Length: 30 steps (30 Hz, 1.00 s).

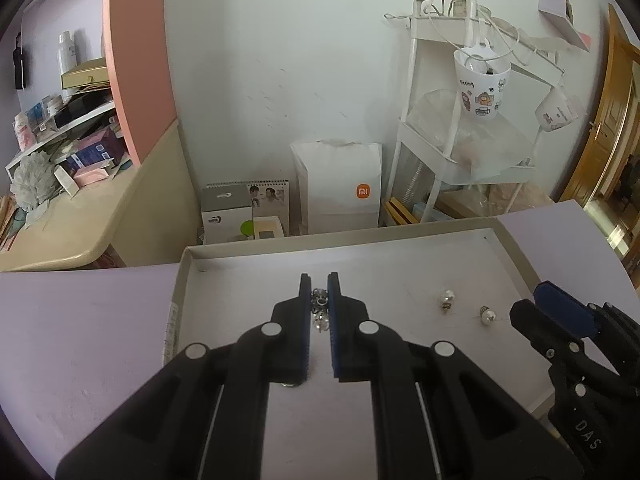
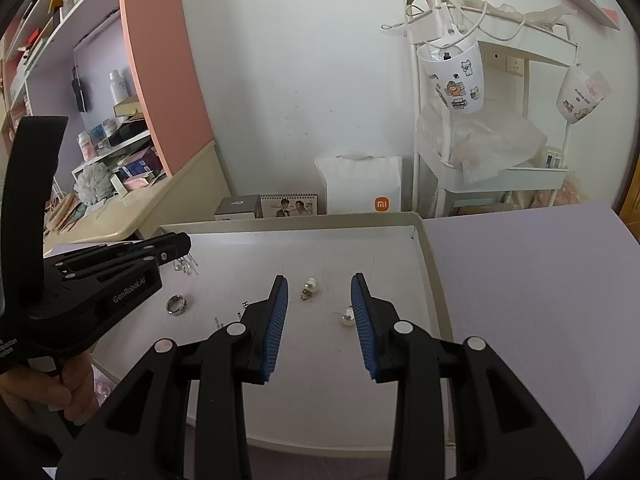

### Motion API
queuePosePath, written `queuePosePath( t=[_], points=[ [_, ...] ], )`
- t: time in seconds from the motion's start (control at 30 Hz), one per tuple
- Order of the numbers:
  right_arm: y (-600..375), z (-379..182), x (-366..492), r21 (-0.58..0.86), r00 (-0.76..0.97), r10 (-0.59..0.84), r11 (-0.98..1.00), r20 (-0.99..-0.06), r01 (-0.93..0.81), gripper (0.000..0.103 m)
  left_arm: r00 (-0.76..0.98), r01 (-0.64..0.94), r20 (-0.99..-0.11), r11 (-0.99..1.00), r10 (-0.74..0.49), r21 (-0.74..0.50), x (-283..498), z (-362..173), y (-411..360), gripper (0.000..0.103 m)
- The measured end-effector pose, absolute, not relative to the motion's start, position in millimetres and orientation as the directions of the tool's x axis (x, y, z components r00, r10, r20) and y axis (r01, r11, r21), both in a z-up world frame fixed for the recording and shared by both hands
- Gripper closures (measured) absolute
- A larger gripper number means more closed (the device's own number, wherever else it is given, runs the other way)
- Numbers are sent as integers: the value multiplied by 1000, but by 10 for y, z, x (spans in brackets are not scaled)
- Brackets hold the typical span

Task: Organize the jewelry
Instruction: 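Carry both earrings into the tray, opening the right tool then the left tool, then withdraw both open tools from the tray toward the bracelets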

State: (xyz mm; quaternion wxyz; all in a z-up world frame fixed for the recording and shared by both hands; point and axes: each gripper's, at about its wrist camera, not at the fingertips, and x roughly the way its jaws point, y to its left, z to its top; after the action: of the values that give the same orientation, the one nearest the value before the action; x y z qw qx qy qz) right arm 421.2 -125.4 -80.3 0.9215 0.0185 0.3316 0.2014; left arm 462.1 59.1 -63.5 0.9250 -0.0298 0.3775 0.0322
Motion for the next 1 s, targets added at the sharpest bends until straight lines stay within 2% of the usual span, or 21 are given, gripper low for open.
queuePosePath(
  t=[0.17,0.23,0.33,0.67,0.8,0.9,1.0],
  points=[
    [-1275,-806,4203,171,698,377,921,-608,-349,68,711,-86,-702,996,42,-28,4613,-645,595,93],
    [-1278,-796,4191,171,699,377,922,-608,-348,68,712,-89,-700,996,46,-24,4602,-634,592,80],
    [-1288,-781,4158,170,701,375,922,-607,-347,68,721,-97,-691,995,57,-19,4567,-599,608,70],
    [-1397,-645,3907,181,715,376,924,-590,-337,66,746,-105,-662,994,74,-7,4274,-387,612,65],
    [-1439,-577,3745,183,724,378,924,-577,-337,59,764,-111,-639,994,91,8,4055,-260,602,55],
    [-1468,-526,3580,186,731,383,922,-565,-340,59,776,-118,-624,993,97,7,3847,-173,607,54],
    [-1505,-483,3377,183,739,389,919,-550,-348,52,788,-128,-607,992,107,9,3601,-103,628,50]
  ],
)
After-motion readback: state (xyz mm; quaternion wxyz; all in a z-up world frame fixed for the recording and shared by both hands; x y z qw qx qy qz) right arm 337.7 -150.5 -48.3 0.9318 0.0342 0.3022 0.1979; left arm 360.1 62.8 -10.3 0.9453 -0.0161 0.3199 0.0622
